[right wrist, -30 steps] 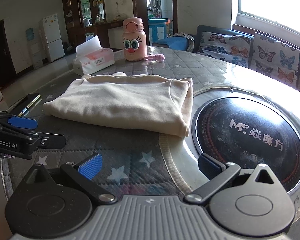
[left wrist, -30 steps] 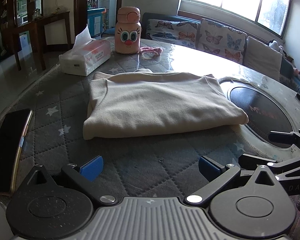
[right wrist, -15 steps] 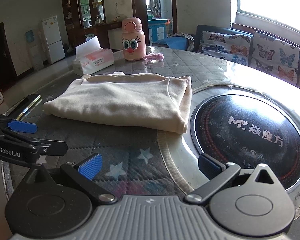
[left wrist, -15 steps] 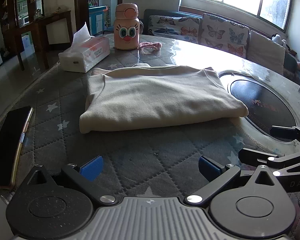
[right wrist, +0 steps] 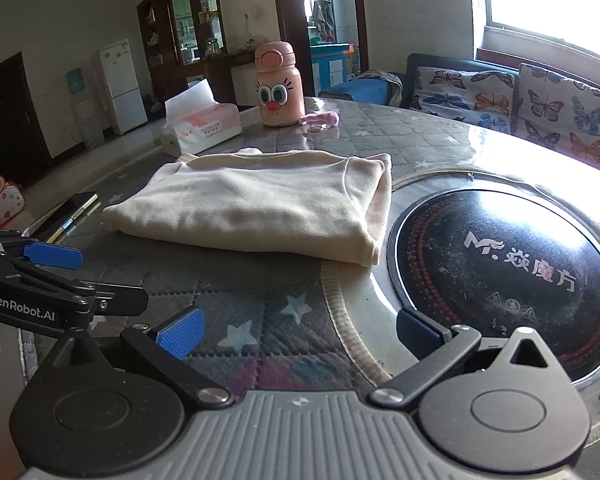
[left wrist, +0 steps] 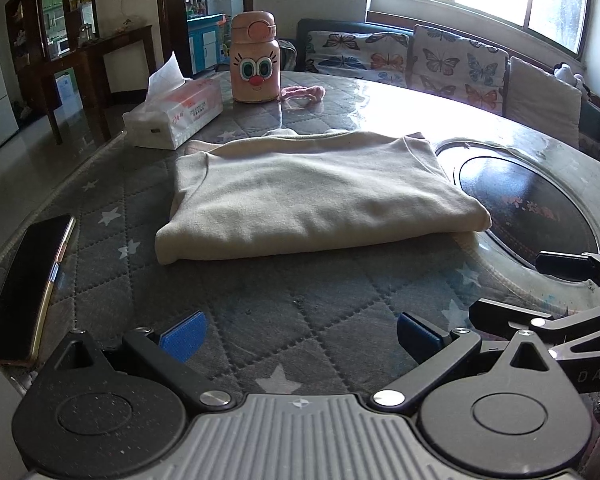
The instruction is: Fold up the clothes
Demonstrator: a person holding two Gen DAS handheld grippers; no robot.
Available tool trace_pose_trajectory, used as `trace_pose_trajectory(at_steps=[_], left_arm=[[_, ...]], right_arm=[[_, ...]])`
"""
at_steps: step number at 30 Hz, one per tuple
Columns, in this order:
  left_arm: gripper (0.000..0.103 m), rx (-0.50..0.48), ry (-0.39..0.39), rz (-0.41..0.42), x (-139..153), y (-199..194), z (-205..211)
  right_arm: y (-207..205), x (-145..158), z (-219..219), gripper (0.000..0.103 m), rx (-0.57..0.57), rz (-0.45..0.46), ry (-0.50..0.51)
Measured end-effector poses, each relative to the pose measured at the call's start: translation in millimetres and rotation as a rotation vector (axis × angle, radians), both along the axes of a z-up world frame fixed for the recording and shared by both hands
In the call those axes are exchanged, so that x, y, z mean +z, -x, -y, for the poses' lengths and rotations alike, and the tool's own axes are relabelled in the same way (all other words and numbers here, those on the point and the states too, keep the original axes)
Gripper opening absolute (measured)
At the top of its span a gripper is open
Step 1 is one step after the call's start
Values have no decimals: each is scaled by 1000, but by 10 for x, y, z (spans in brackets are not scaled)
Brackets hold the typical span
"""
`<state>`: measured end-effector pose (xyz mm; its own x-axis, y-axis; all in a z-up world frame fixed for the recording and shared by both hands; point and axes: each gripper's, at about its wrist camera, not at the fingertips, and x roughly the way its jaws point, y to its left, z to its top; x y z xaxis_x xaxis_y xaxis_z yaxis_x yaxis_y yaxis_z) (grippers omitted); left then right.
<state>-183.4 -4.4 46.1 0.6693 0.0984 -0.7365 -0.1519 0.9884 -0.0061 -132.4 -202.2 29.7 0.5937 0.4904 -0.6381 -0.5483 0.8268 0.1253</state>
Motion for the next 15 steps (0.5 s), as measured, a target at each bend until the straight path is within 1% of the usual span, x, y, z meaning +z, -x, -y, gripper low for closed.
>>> trace_pose_trajectory(at_steps=[7,15], left_arm=[[103,22,-20,-9,2,-30,105],[103,73,-42,-8,-15,-21,152]], right_arm=[[-46,-17,74,103,21,-9,-26],[-109,-65,84,103,53,-23,-18]])
